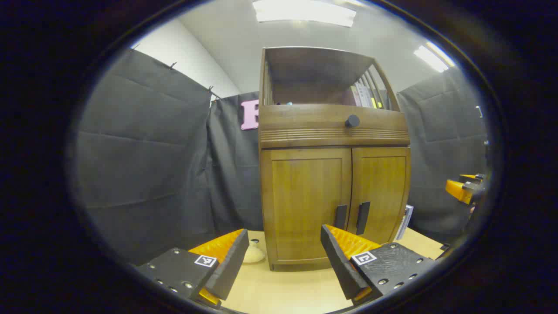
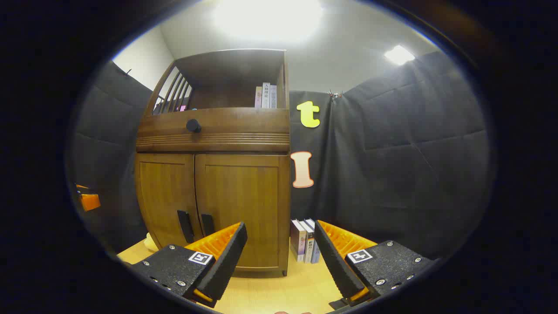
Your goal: Open the right door of the double-door shoe cabinet with the right hand, and open the left door with the left hand.
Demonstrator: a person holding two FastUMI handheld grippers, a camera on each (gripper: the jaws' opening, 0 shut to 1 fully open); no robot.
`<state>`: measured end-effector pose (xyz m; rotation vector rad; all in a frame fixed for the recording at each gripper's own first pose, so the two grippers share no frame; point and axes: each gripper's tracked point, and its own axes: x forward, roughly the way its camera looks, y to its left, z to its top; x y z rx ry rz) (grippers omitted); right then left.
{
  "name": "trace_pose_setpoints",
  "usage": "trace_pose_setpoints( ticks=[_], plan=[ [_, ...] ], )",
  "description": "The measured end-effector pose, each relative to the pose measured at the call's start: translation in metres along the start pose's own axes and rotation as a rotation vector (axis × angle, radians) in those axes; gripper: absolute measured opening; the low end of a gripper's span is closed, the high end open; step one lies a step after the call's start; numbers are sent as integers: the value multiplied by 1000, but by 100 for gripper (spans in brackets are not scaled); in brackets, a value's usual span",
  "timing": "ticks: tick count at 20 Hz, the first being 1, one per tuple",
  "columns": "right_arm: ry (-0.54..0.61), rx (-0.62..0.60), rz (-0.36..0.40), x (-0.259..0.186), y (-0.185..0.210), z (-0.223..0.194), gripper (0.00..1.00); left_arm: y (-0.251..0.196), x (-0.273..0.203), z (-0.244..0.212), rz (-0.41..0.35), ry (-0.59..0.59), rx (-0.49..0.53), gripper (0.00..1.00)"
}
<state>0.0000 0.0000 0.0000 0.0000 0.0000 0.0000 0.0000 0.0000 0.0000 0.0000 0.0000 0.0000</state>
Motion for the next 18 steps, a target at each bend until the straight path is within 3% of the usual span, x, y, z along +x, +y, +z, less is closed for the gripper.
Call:
trace_pose_setpoints(
  ticks=[2, 4, 5, 8, 11, 12, 15, 16, 18],
  plan=[
    [23, 15, -23, -8, -7, -10, 96, -17, -4, 0, -34, -6, 6, 100],
    [31, 37, -34, -16, -10, -12, 96, -33, -3, -5, -74, -7, 8, 90],
    [27, 39, -42, -20, -11, -11, 94, -41, -2, -8, -93, -3, 2, 95],
    [16, 10, -60, -30, -14, -10, 94, -55, -1, -14, -131, 2, -35, 95],
    [34, 5, -57, -36, -15, -17, 96, -47, -6, -18, -124, 2, -46, 95],
    [40, 10, -54, -37, -13, -19, 96, -43, -8, -19, -117, 3, -47, 100],
    [53, 14, -43, -38, -7, -22, 94, -31, -16, -29, -96, 14, -55, 100],
    [55, 11, -37, -38, -6, -22, 96, -28, -18, -33, -88, 19, -62, 95],
    [66, 12, -17, -37, 0, -25, 94, -21, -24, -39, -74, 33, -77, 100]
  ],
)
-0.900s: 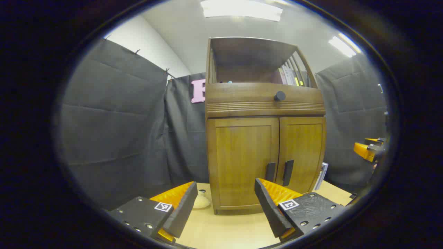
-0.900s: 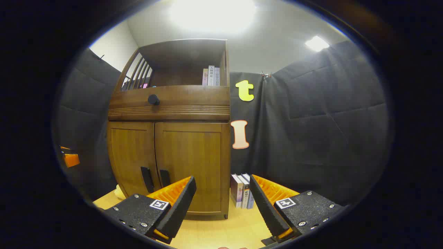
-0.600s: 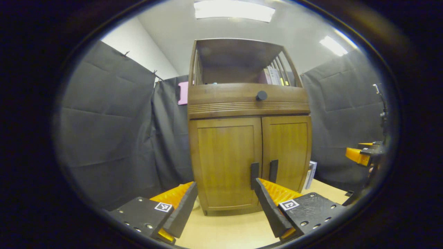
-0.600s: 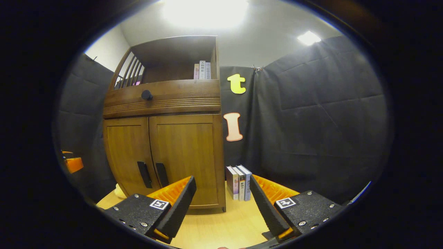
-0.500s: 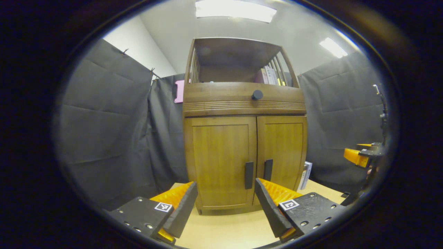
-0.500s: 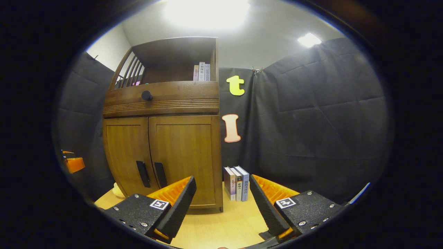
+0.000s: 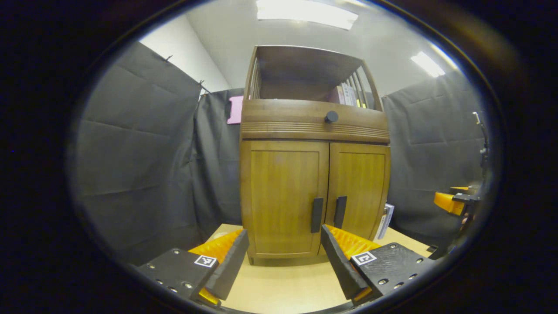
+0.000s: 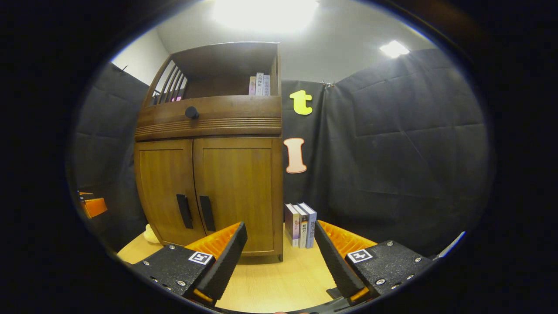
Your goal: Open the right door of the double-door shoe cabinet with the right hand, and open the left door with the left hand.
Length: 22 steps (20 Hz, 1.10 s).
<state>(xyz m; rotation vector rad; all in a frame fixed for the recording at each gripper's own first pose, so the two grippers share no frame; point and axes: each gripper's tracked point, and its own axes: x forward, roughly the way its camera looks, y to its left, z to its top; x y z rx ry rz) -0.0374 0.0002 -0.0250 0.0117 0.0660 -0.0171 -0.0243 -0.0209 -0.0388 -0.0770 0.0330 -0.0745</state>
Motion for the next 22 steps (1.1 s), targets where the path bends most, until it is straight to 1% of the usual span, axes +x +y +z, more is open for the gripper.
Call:
trace_pose_setpoints(
  ticks=[1, 2, 3, 4, 7, 8, 9, 11, 13, 14, 15, 16, 17, 18, 19, 20, 21, 22],
  plan=[
    [5, 1, 12, 1, 4, -1, 96, 4, -4, -4, 7, 6, -6, 100],
    [10, -1, 23, 3, 8, -2, 94, 7, -8, -7, 13, 11, -11, 99],
    [15, -3, 33, 6, 12, -3, 96, 8, -10, -11, 20, 15, -15, 98],
    [24, -2, 45, 11, 18, -3, 94, 11, -12, -13, 26, 18, -18, 97],
    [34, -12, 79, 29, 35, -2, 96, 20, -18, -20, 52, 27, -16, 95],
    [41, -16, 86, 37, 41, 0, 96, 25, -22, -22, 62, 31, -13, 100],
    [41, -7, 98, 43, 47, 1, 94, 31, -28, -24, 74, 36, -12, 100],
    [24, 22, 118, 60, 61, 10, 96, 41, -35, -33, 93, 51, -20, 100],
    [12, 38, 131, 80, 73, 14, 96, 47, -40, -42, 117, 69, -30, 100],
    [0, 37, 138, 90, 80, 17, 94, 49, -40, -45, 121, 74, -42, 96],
    [-12, 33, 148, 100, 87, 20, 94, 51, -41, -47, 121, 75, -57, 100],
    [-22, 26, 159, 110, 95, 24, 96, 53, -41, -48, 124, 76, -70, 100],
    [-28, 18, 169, 121, 103, 26, 94, 56, -41, -50, 129, 80, -78, 100],
    [-31, 10, 181, 130, 111, 27, 94, 59, -43, -53, 139, 85, -81, 95],
    [-32, 6, 195, 137, 120, 27, 96, 63, -42, -55, 152, 91, -80, 100],
    [-32, 4, 210, 145, 129, 27, 94, 65, -44, -56, 165, 96, -77, 100],
    [-33, 5, 227, 155, 139, 28, 94, 66, -44, -59, 177, 103, -73, 95],
    [-28, 9, 240, 163, 148, 28, 96, 69, -44, -61, 190, 108, -70, 95]
  ],
)
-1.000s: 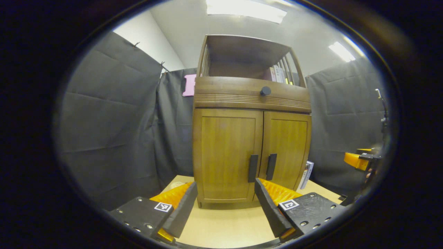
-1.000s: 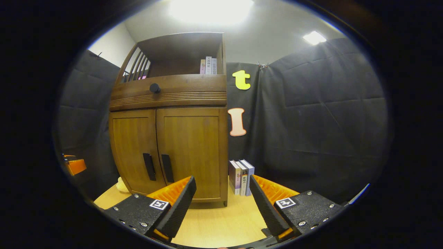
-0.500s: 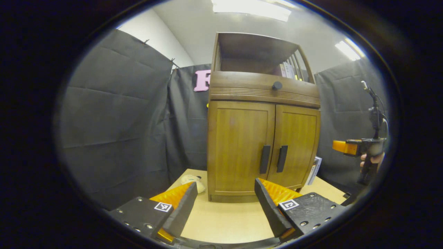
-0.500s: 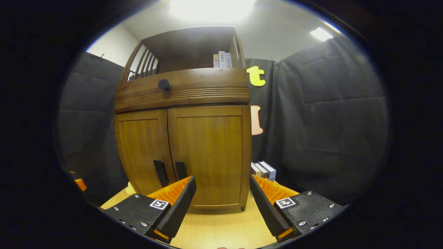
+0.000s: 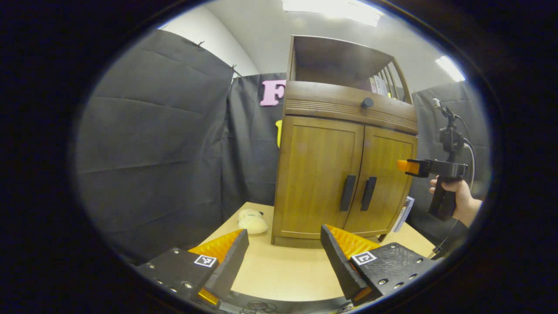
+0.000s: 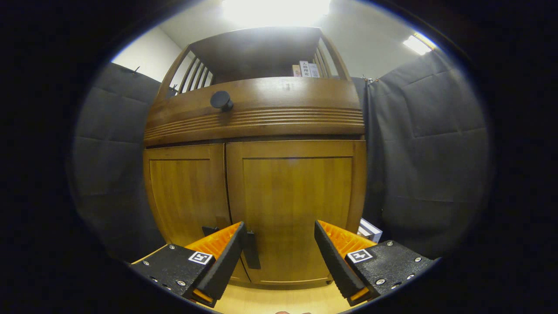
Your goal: Open the right door of the double-door shoe cabinet with the right hand, and open the left door with the left hand.
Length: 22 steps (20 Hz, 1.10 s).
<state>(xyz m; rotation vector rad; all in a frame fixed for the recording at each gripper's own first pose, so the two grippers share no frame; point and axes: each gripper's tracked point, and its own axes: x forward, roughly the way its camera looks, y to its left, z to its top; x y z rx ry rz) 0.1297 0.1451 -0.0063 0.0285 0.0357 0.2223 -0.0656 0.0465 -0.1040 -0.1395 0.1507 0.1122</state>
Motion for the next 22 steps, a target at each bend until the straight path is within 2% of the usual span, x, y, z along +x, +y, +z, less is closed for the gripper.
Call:
trace_pose_setpoints(
  ticks=[1, 2, 3, 7, 8, 14, 16, 17, 19, 20, 21, 22],
  plan=[
    [8, 6, 14, 7, 5, -4, 94, 3, 1, -3, 14, 5, 2, 95],
    [20, 13, 25, 14, 10, -10, 94, 5, 2, -3, 29, 10, 2, 100],
    [35, 18, 32, 20, 15, -15, 96, 7, 3, -3, 46, 13, 0, 95],
    [86, 20, 66, 46, 29, -40, 94, 12, 3, -2, 110, 14, -19, 95],
    [93, 19, 67, 54, 32, -43, 96, 13, 3, -1, 125, 17, -21, 100],
    [138, 12, 87, 79, 44, -71, 96, 20, 2, -7, 205, 57, -45, 100],
    [153, 7, 87, 86, 48, -80, 93, 23, 0, -7, 228, 64, -49, 100],
    [161, 9, 94, 88, 51, -83, 95, 24, -1, -7, 240, 66, -49, 100],
    [169, 3, 104, 94, 56, -89, 87, 26, -1, -8, 254, 70, -50, 100],
    [169, 1, 110, 95, 58, -90, 79, 25, -1, -8, 250, 72, -52, 100],
    [169, 1, 113, 98, 58, -93, 74, 26, -2, -8, 250, 71, -50, 95],
    [173, 0, 115, 100, 59, -97, 62, 27, -2, -7, 256, 71, -42, 96]
  ],
)
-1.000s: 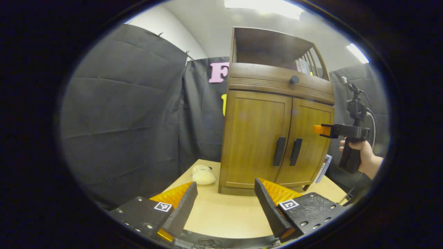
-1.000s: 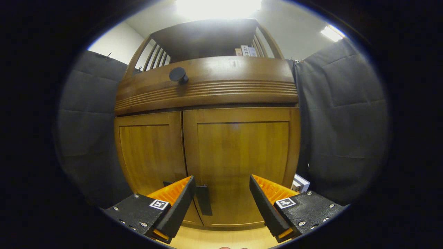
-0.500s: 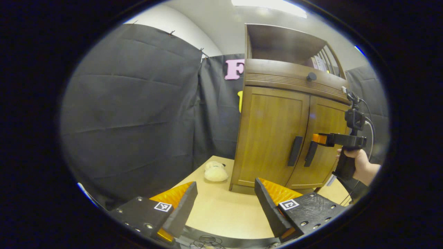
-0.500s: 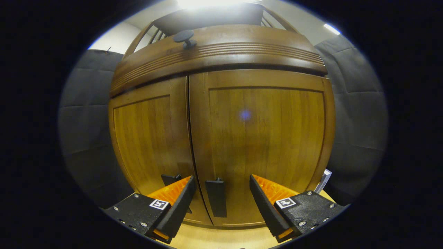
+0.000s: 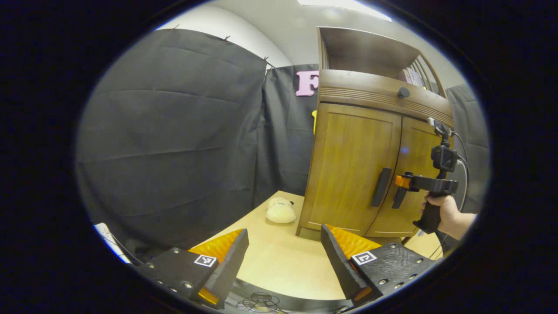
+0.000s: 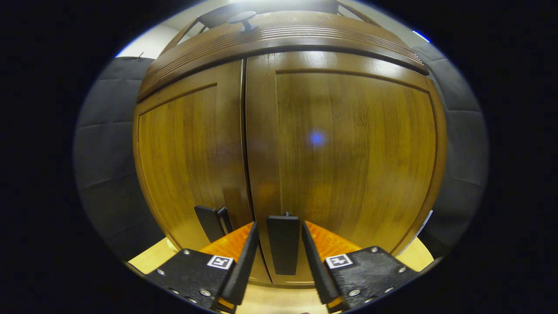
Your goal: Open the right door of the double-door shoe cabinet with the right hand, and open the left door with the left hand.
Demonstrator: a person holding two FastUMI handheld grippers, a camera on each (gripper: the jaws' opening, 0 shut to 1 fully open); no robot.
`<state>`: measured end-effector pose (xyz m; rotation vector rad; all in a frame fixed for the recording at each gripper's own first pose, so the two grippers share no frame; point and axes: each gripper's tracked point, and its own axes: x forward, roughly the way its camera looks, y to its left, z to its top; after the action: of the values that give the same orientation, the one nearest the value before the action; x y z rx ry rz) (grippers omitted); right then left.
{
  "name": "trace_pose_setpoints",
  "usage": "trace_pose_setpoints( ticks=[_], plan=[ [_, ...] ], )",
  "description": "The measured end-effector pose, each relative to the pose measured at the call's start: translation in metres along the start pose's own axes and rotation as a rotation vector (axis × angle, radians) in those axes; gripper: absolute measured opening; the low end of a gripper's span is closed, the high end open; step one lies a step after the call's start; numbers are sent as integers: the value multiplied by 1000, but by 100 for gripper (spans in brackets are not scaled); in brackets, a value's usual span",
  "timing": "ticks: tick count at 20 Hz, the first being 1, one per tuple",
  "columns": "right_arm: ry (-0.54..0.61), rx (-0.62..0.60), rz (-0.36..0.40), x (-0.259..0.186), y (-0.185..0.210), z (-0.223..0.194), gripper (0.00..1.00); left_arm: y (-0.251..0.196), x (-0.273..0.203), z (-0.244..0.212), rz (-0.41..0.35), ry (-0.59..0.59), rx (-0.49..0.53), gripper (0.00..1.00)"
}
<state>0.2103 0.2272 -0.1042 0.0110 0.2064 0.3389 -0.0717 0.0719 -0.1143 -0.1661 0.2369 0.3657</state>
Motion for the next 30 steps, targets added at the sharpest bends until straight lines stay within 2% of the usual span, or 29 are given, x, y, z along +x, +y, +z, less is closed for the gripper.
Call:
trace_pose_setpoints(
  ticks=[2, 3, 5, 10, 13, 14, 15, 16, 17, 30],
  plan=[
    [10, -4, -16, 4, -4, -5, 48, 2, 2, 0, 5, 1, 11, 96],
    [19, 4, -16, 5, -6, -7, 46, 0, 1, -1, -1, 6, -5, 100],
    [24, 53, -3, 5, -5, -7, 37, -7, 0, -3, -20, 14, -61, 100],
    [38, 52, 32, 3, -6, -8, 30, -19, 1, -8, -32, 59, -156, 100],
    [53, 51, 44, -1, -5, -10, 30, -25, -1, -8, -52, 73, -189, 100],
    [55, 48, 48, -4, -5, -11, 30, -25, -2, -7, -56, 71, -184, 87],
    [55, 47, 52, -9, -6, -12, 30, -24, -1, -8, -60, 69, -173, 100],
    [54, 47, 55, -17, -6, -13, 30, -23, -1, -7, -63, 67, -157, 96],
    [52, 49, 58, -27, -6, -14, 30, -20, -1, -8, -62, 70, -141, 100],
    [35, 64, 48, -107, -32, -20, 29, -21, 2, -2, -190, 45, -28, 100]
  ],
)
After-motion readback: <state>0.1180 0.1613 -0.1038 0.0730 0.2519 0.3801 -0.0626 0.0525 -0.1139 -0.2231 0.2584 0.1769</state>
